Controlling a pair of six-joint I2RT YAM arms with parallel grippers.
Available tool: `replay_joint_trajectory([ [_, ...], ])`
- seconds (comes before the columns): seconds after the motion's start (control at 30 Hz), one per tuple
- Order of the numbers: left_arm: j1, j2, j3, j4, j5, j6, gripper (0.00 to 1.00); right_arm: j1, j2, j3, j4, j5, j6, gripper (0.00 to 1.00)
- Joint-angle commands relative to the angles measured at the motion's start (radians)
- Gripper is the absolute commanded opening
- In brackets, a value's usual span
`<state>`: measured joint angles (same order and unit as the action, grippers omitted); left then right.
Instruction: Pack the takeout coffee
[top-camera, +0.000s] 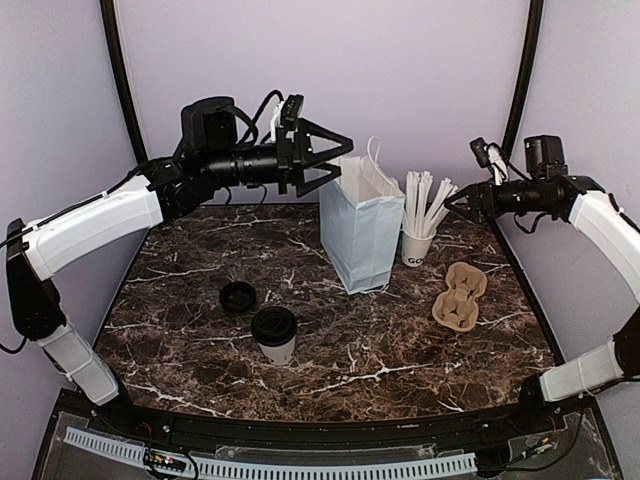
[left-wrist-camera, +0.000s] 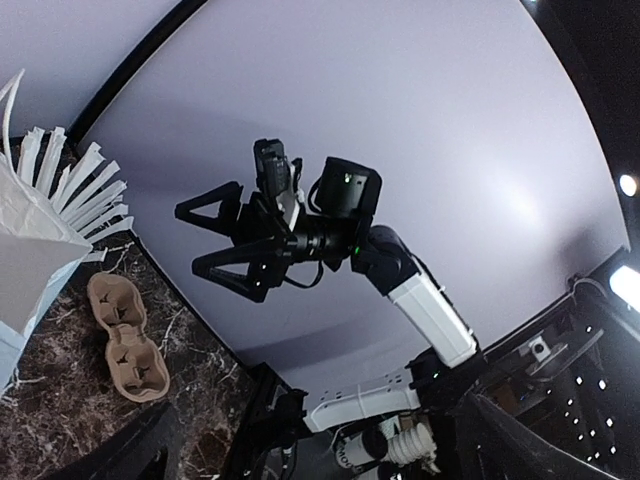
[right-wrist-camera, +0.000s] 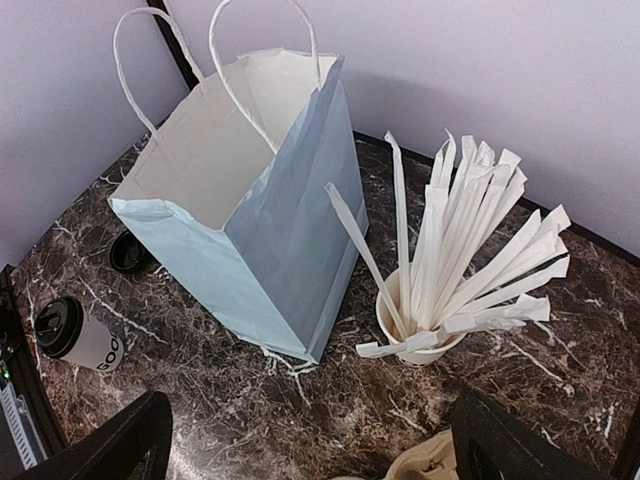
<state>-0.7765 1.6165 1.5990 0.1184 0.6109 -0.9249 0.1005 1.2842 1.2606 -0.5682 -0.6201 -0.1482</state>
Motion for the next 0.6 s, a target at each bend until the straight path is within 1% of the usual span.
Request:
replay_joint_trajectory([
  [0.0,0.008,-0.082,-0.106,-0.145,-0.091,0.329,0.99,-0.008,-0.018,0.044,0.015,0.038,-0.009,0.99],
  [0.03,0.008,-0.094,-0.143,-0.234,-0.126,0.413,0.99,-0.008,-0.015,0.059,0.005,0.037,-0.009,0.99],
  [0.07,0.008,-0.100,-0.157,-0.287,-0.208,0.452,0.99,-0.009,-0.013,0.078,-0.009,0.037,-0.012,0.99],
  [0.1,0.008,-0.111,-0.185,-0.378,-0.246,0.517,0.99,-0.010,-0.011,0.098,-0.024,0.042,-0.016,0.99],
  [0.13,0.008,-0.118,-0.198,-0.418,-0.323,0.544,0.99,-0.011,-0.013,0.104,-0.029,0.049,-0.020,0.99],
  [0.17,0.006,-0.140,-0.220,-0.484,-0.364,0.585,0.99,-0.011,-0.016,0.108,-0.030,0.054,-0.024,0.99],
  [0.2,-0.001,-0.157,-0.232,-0.512,-0.482,0.604,0.99,-0.013,-0.018,0.112,-0.032,0.061,-0.026,0.99],
  [0.23,-0.007,-0.198,-0.258,-0.566,-0.665,0.643,0.99,-0.014,-0.021,0.116,-0.037,0.062,-0.029,0.99],
  [0.27,-0.011,-0.218,-0.278,-0.590,-0.756,0.654,0.99,-0.015,-0.022,0.119,-0.045,0.060,-0.031,0.98],
  [0.3,-0.011,-0.254,-0.290,-0.640,-0.959,0.648,0.99,-0.017,-0.023,0.121,-0.051,0.058,-0.033,0.99],
  [0.37,0.005,-0.287,-0.320,-0.698,-1.126,0.617,0.99,-0.018,-0.024,0.115,-0.061,0.054,-0.038,0.99],
  [0.4,0.033,-0.293,-0.327,-0.709,-1.106,0.624,0.99,-0.018,-0.022,0.112,-0.065,0.058,-0.042,0.99],
  [0.43,0.045,-0.308,-0.334,-0.692,-1.002,0.680,0.99,-0.019,-0.022,0.110,-0.071,0.063,-0.047,0.99],
  [0.47,0.055,-0.321,-0.352,-0.677,-0.955,0.722,0.98,-0.019,-0.024,0.108,-0.075,0.069,-0.052,0.99],
  [0.5,0.058,-0.329,-0.359,-0.652,-0.865,0.730,0.98,-0.019,-0.026,0.104,-0.079,0.073,-0.058,0.99],
  [0.53,0.058,-0.337,-0.368,-0.637,-0.813,0.760,0.97,-0.019,-0.030,0.100,-0.084,0.076,-0.068,0.99],
  [0.57,0.058,-0.337,-0.368,-0.636,-0.680,0.785,0.89,-0.020,-0.036,0.094,-0.087,0.085,-0.079,0.99],
])
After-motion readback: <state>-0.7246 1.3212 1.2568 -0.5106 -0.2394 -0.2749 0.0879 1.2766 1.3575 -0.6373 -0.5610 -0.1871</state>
